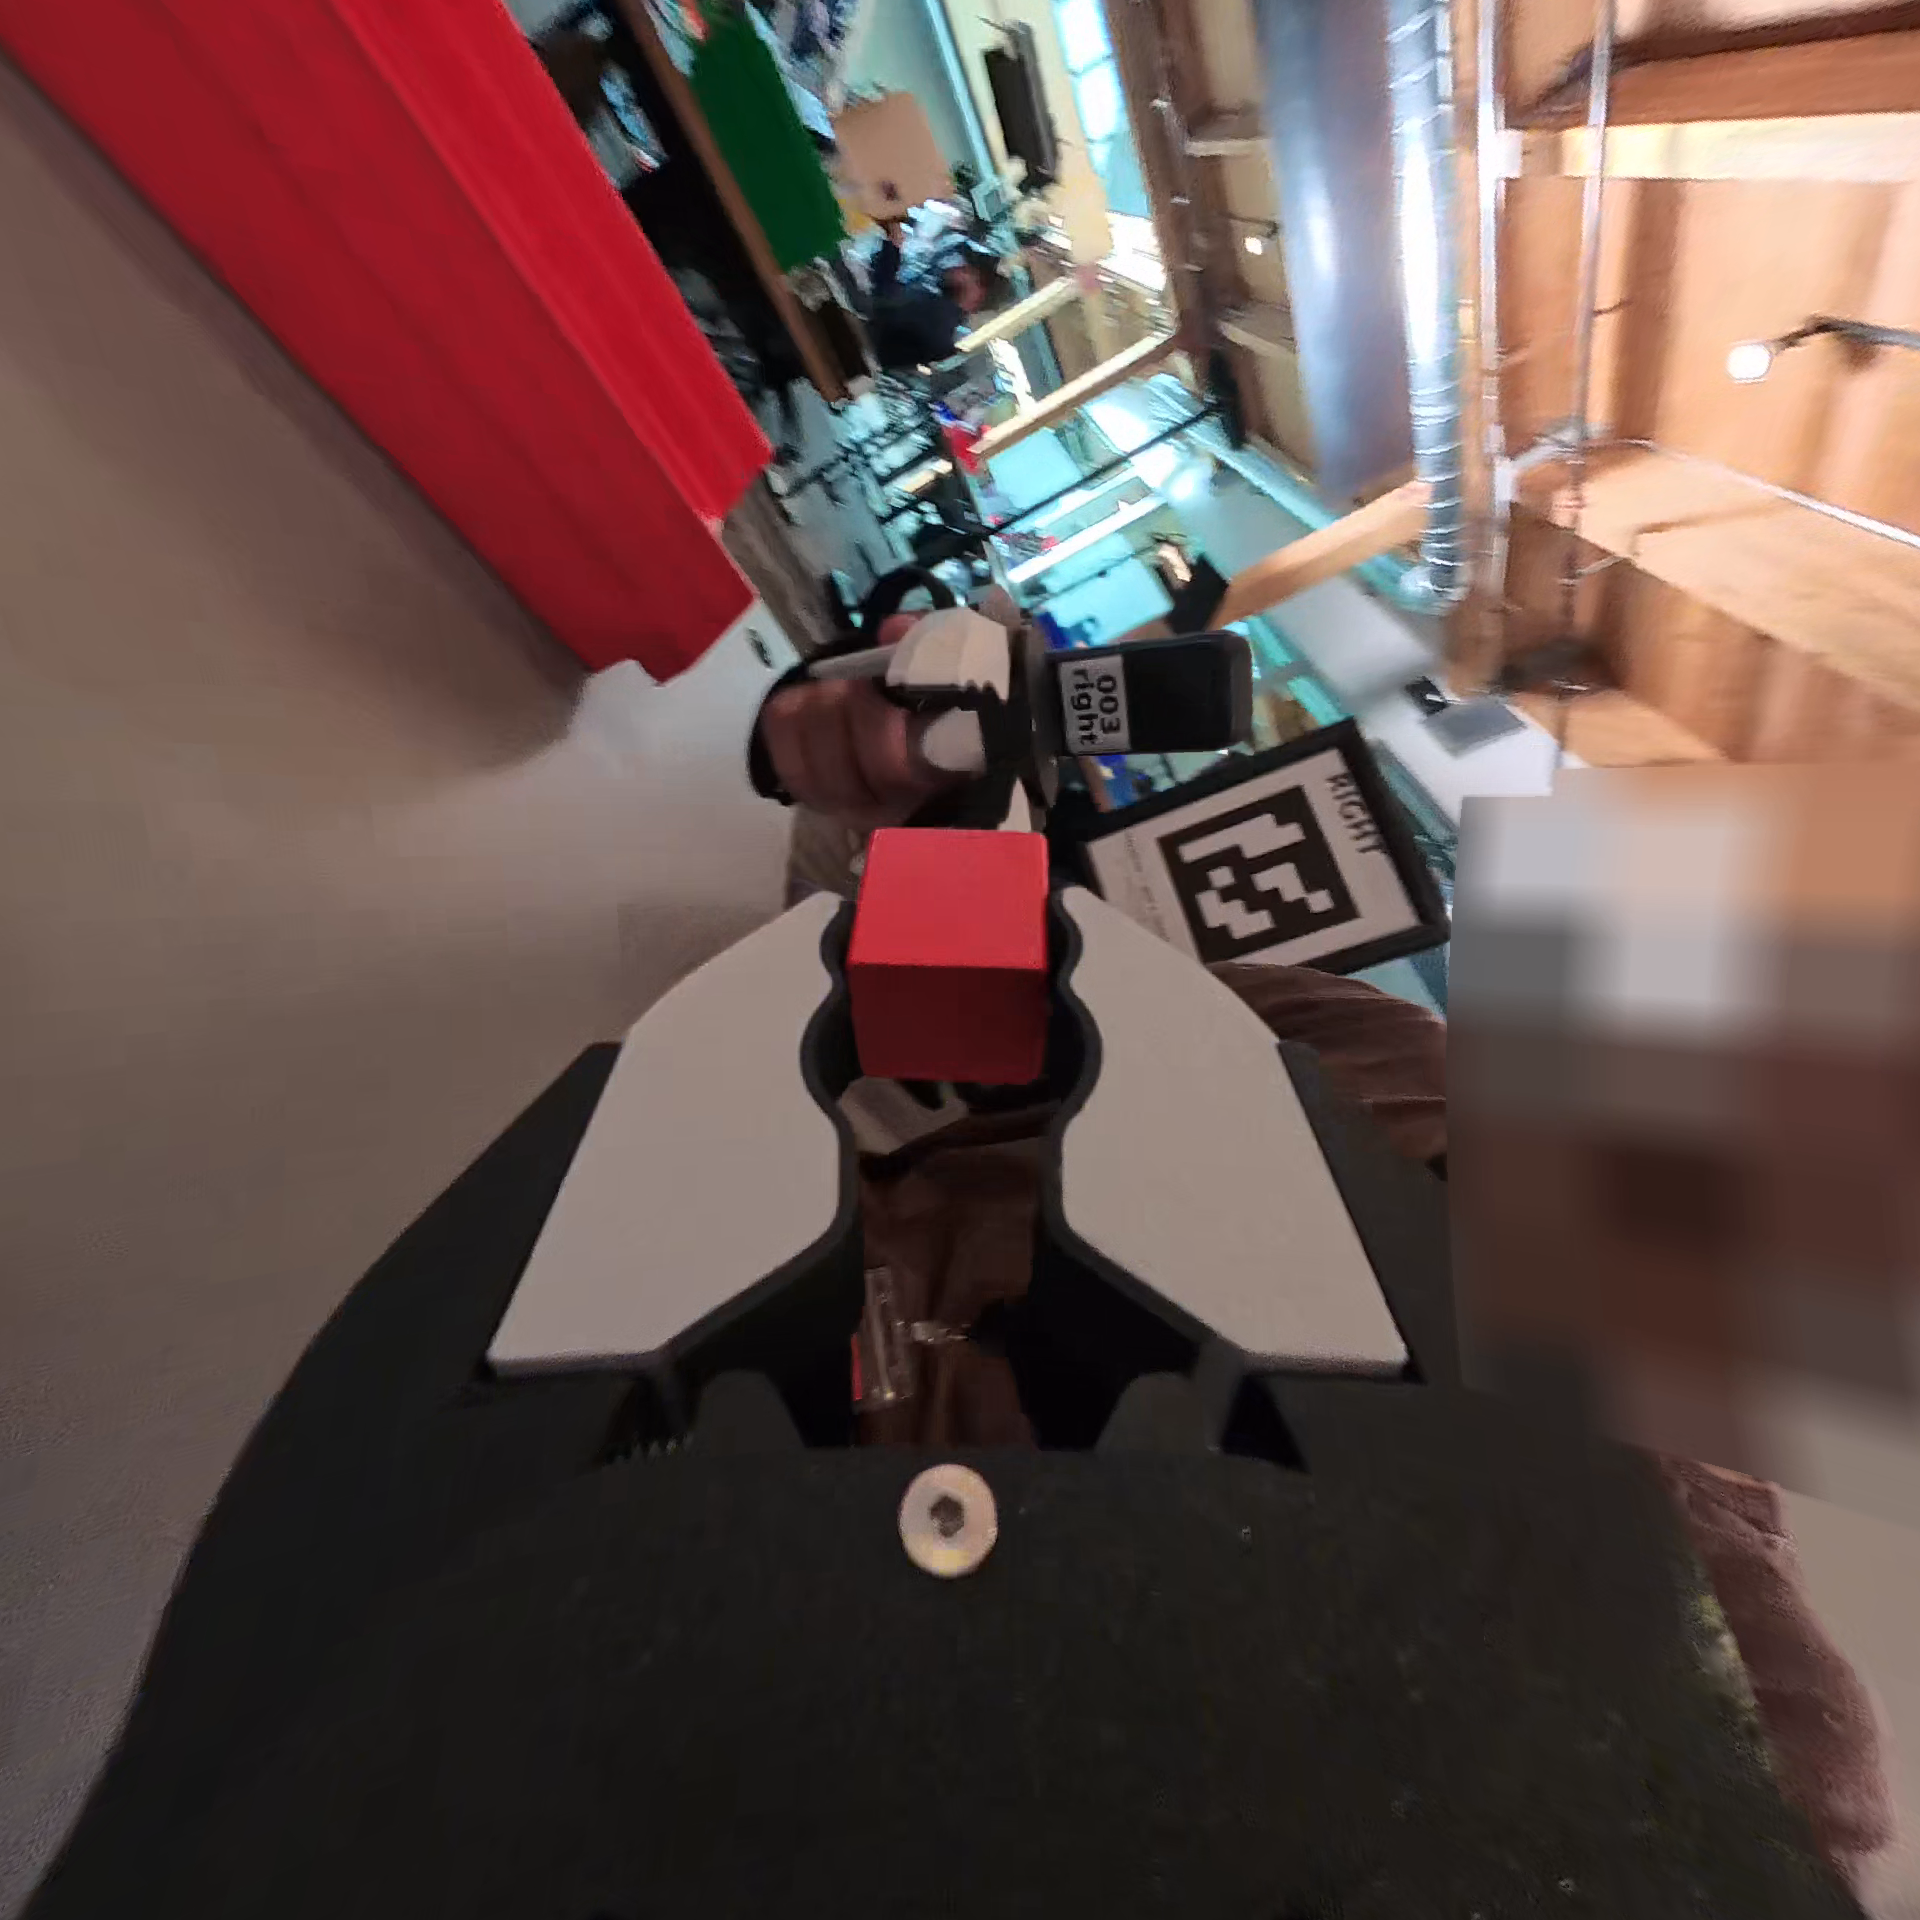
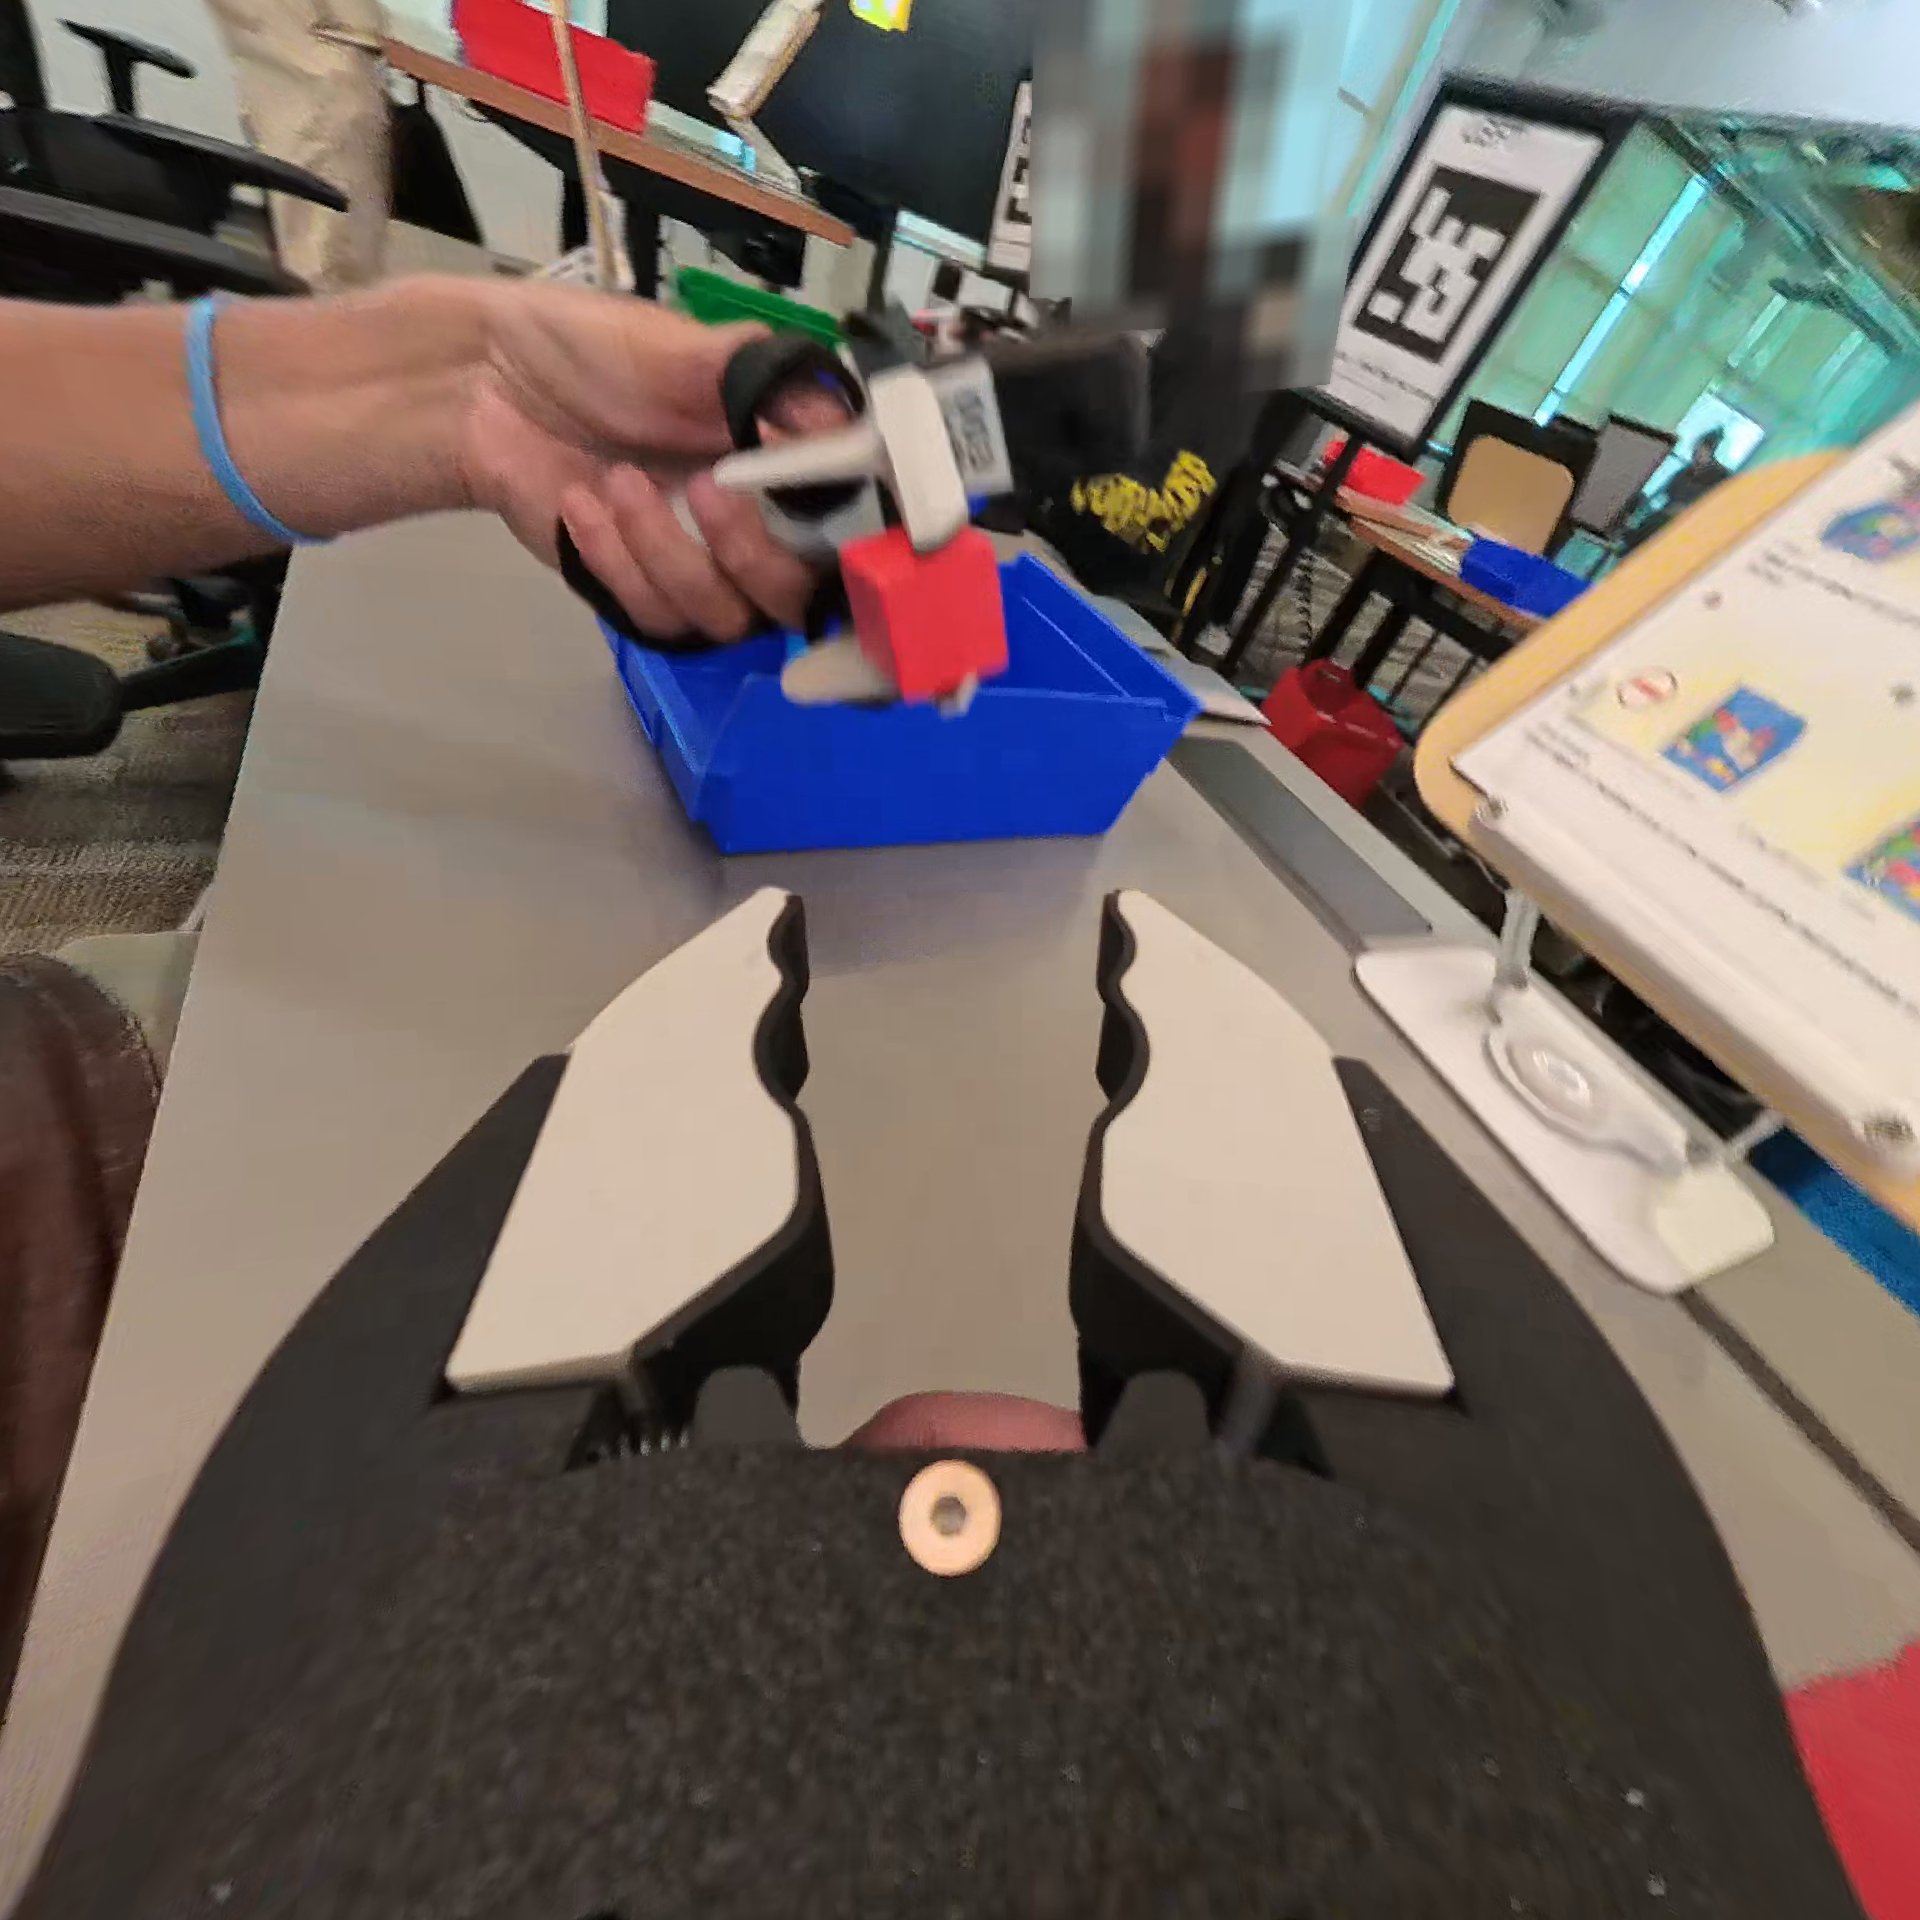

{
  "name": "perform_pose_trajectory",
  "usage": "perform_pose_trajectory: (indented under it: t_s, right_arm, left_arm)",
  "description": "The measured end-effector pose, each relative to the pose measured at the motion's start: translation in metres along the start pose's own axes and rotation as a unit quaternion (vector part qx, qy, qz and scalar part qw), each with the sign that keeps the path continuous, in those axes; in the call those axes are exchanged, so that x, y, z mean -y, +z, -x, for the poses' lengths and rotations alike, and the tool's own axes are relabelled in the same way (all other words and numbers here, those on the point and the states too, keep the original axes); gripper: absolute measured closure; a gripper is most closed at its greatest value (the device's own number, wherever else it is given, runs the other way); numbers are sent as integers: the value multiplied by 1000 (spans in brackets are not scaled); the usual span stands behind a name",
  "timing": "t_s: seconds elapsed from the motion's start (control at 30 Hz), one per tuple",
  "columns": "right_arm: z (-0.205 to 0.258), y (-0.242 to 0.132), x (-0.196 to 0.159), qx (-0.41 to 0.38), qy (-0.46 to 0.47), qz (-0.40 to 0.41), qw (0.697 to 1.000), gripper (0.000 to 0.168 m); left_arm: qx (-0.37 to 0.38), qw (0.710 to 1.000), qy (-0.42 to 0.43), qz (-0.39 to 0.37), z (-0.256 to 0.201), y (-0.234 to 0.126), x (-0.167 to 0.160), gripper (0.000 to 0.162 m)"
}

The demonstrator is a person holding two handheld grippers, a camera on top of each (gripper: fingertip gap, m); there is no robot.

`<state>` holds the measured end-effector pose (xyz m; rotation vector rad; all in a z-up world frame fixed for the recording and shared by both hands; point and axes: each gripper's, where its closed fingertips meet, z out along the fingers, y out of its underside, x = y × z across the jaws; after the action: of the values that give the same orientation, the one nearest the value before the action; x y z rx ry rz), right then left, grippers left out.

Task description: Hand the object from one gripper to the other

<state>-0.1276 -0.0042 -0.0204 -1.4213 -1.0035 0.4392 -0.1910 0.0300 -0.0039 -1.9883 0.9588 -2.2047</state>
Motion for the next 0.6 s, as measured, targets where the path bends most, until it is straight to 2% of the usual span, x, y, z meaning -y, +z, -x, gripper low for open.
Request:
perform_pose_trajectory:
  t_s: [0.1, 0.23, 0.3, 0.33, 0.43, 0.5, 0.6]
  right_arm:
    - [1, 17, 16, 28, -19, -9, 999, 113]
    - [5, 25, 19, 41, -23, -14, 999, 113]
    - [6, 27, 10, 39, -28, 4, 999, 120]
    - [7, 26, 6, 41, -36, 12, 998, 135]
    - [12, 18, 15, 40, -33, -22, 998, 135]
    - [15, 15, 17, 50, -27, -22, 998, 135]
    - [7, 5, 25, 43, -22, -32, 998, 135]
  left_arm:
    - [-47, 998, -21, 31, 1, 37, -5, 128]
    - [-65, 996, -32, 49, 3, 63, -11, 128]
    - [-82, 995, -38, 48, 0, 70, -11, 128]
    - [-86, 994, -43, 47, -1, 73, -12, 128]
    - [-116, 990, -59, 46, -8, 77, -17, 127]
    - [-93, 993, -46, 54, -5, 76, -26, 114]
    - [-17, 999, 29, 22, 2, 63, -42, 101]
